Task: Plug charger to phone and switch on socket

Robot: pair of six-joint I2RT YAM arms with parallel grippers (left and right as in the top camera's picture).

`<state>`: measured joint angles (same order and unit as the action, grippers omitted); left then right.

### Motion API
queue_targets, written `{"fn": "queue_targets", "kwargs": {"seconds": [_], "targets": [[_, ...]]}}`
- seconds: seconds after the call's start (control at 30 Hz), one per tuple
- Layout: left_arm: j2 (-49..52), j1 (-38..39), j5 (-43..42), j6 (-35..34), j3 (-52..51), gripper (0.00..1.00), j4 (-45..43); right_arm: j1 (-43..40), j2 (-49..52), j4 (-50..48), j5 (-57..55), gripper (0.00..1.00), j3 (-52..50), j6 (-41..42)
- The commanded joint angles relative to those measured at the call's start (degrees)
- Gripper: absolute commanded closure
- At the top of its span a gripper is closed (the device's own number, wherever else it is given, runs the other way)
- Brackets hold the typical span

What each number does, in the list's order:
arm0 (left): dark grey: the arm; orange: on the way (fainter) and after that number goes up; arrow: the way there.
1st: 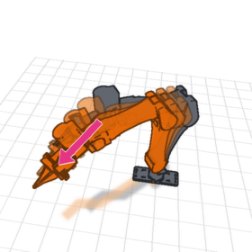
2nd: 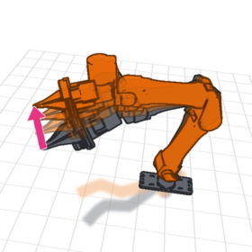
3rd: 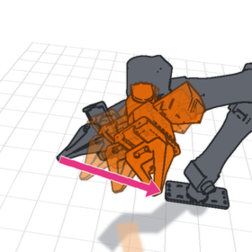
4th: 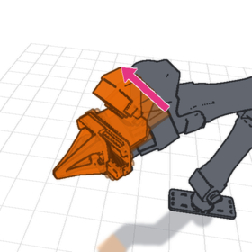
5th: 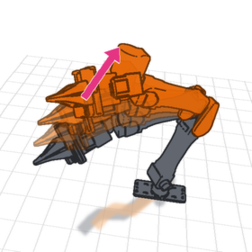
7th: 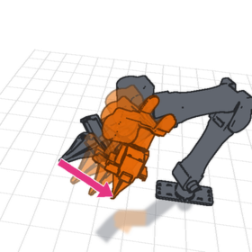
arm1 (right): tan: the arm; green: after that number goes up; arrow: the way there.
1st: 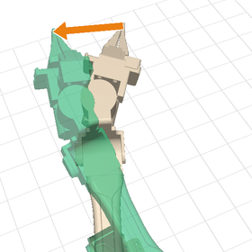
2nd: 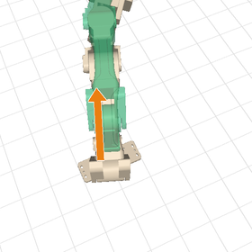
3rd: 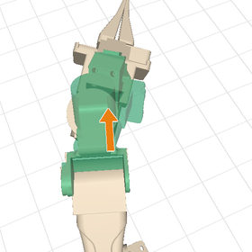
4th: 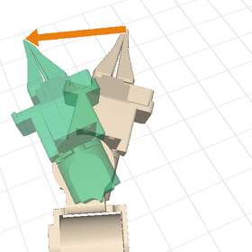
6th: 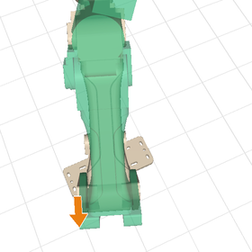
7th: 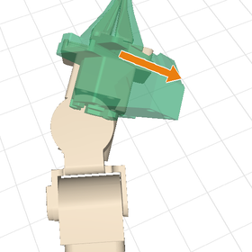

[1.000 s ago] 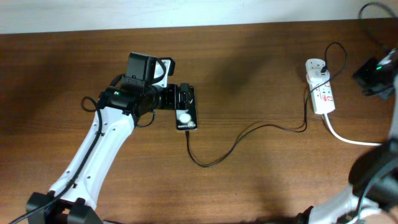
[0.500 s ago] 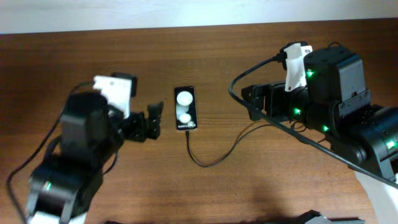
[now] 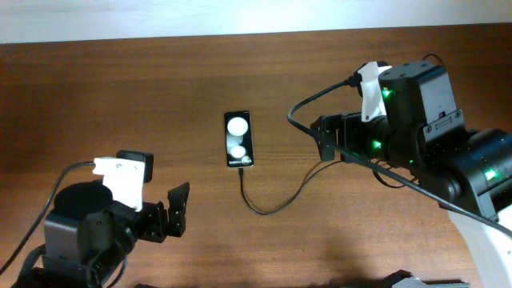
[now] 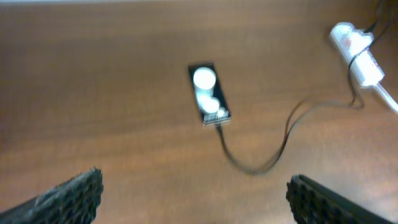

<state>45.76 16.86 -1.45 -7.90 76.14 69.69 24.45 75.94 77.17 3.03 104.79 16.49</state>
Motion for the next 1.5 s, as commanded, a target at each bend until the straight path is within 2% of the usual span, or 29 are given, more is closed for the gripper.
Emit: {"fn": "queue_targets", "kwargs": {"seconds": [0.0, 0.07, 0.2, 0.3, 0.43, 0.57, 0.63, 0.8, 0.97, 1.07, 1.13, 1.27, 1.37, 1.47], "targets": [[0.0, -0.1, 0.4, 0.7, 0.4, 0.01, 4.6, 0.3, 0.5, 0.0, -0.1, 0.01, 0.3, 0.0], [0.0, -0.1, 0.4, 0.7, 0.4, 0.01, 10.1, 0.3, 0.5, 0.0, -0.1, 0.01, 0.3, 0.0], [0.0, -0.1, 0.4, 0.7, 0.4, 0.01, 15.1, 0.3, 0.6, 0.0, -0.1, 0.01, 0.3, 0.0], [-0.6, -0.1, 0.4, 0.7, 0.4, 0.01, 15.3, 0.3, 0.6, 0.0, -0.1, 0.01, 0.3, 0.0], [-7.3, -0.2, 0.4, 0.7, 0.4, 0.01, 15.2, 0.3, 0.6, 0.0, -0.1, 0.01, 0.3, 0.0], [-14.8, -4.1, 0.4, 0.7, -3.6, 0.01, 9.6, 0.3, 0.6, 0.0, -0.1, 0.01, 0.3, 0.0], [-18.5, -4.8, 0.4, 0.7, -9.6, 0.01, 4.1, 0.3, 0.6, 0.0, -0.1, 0.01, 0.3, 0.0], [-28.1, -4.8, -1.2, 0.7, -31.2, 0.01, -17.9, 0.3, 0.6, 0.0, -0.1, 0.01, 0.3, 0.0], [-33.9, -5.6, -2.2, -0.4, -42.2, 0.01, -29.6, 0.3, 0.6, 0.0, -0.1, 0.01, 0.3, 0.0], [-38.0, -8.5, -2.2, -4.8, -51.3, 0.01, -39.6, 0.3, 0.6, 0.0, -0.1, 0.01, 0.3, 0.0], [-40.0, -8.7, -2.2, -4.9, -56.7, 0.01, -47.6, 0.3, 0.6, 0.0, -0.1, 0.01, 0.3, 0.0], [-44.7, -11.3, -0.7, -14.4, -67.0, 0.01, -60.4, 0.3, 0.6, 0.0, -0.1, 0.01, 0.3, 0.0], [-45.5, -13.4, -0.1, -14.6, -73.4, 0.01, -72.9, 0.3, 0.6, 0.0, -0.1, 0.01, 0.3, 0.0], [-45.5, -14.0, 4.5, -15.7, -75.6, 0.01, -78.1, 0.3, 0.6, 0.0, -0.1, 0.01, 0.3, 0.0]]}}
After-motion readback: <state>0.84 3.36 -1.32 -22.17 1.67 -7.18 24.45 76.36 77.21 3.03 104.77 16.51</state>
